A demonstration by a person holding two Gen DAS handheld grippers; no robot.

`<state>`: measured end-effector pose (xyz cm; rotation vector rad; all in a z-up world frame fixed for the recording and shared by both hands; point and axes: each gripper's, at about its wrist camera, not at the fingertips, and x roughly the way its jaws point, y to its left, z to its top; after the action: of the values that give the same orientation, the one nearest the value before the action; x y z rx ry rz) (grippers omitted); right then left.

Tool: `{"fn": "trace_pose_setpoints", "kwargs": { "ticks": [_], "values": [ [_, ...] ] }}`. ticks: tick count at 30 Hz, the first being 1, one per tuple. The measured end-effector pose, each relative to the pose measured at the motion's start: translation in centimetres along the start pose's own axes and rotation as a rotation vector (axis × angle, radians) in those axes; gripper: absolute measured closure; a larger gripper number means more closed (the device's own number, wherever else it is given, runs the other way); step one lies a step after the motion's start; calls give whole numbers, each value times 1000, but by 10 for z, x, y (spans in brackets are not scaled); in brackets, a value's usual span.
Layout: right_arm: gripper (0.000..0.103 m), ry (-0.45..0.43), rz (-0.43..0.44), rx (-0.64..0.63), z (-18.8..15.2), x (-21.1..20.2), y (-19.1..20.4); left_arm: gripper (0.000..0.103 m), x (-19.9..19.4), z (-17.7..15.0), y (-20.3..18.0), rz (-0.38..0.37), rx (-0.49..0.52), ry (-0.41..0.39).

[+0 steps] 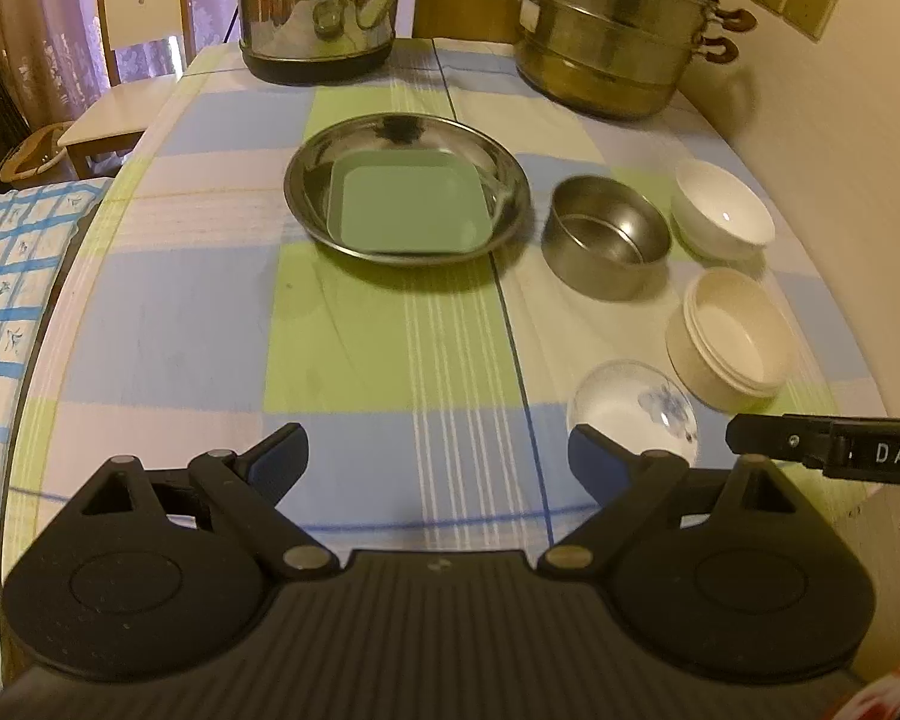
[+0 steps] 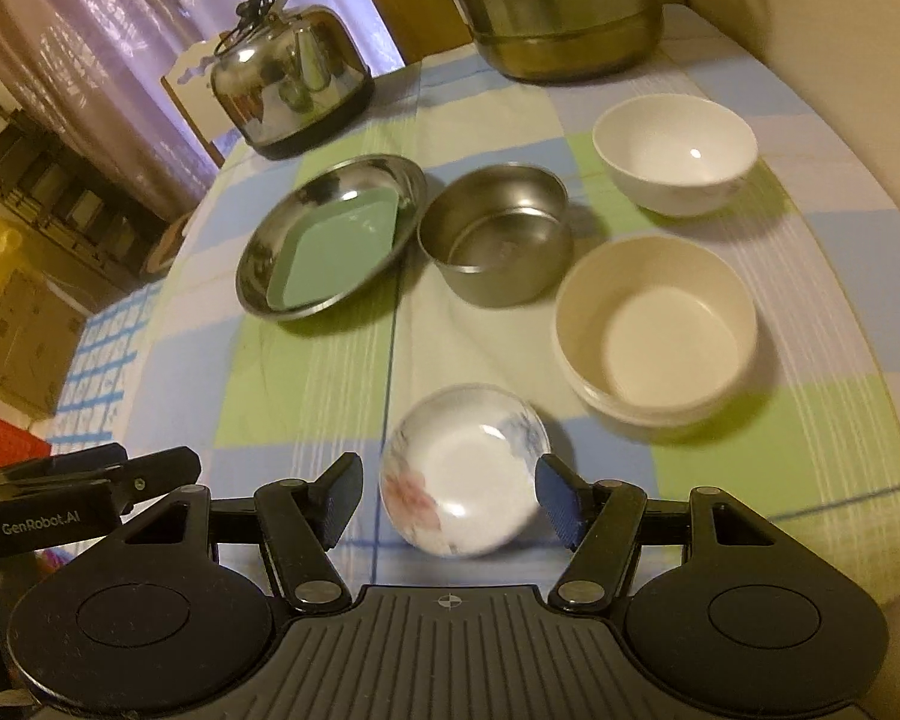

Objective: Organize plates and bowls
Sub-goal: 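Move both grippers toward the white floral saucer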

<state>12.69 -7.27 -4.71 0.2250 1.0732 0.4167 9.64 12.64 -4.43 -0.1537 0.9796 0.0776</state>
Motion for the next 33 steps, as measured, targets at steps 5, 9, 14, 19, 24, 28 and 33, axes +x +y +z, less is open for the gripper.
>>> {"fn": "trace_pose_setpoints", "kwargs": {
  "ticks": [5, 9, 14, 19, 24, 28, 33],
  "values": [
    [39, 4, 0, -8, -14, -11, -5, 10, -6, -16, -11, -1, 8, 12],
    [39, 2, -13, -14, -23, -18, -9, 10, -10, -25, -20, -1, 18, 16],
    [39, -2, -31, -19, -32, -25, -17, 10, -12, -31, -31, 0, 31, 21],
    [39, -3, -44, -11, -39, -31, -25, 10, -11, -37, -39, -6, 38, 37],
    [39, -5, -63, -12, -43, -33, -32, 11, -8, -40, -47, -4, 52, 46],
    [39, 3, -72, -9, -45, -31, -37, 11, -5, -42, -52, -12, 64, 55],
    [39, 16, -85, -16, -45, -26, -39, 11, 2, -42, -57, -11, 75, 69]
  ]
}}
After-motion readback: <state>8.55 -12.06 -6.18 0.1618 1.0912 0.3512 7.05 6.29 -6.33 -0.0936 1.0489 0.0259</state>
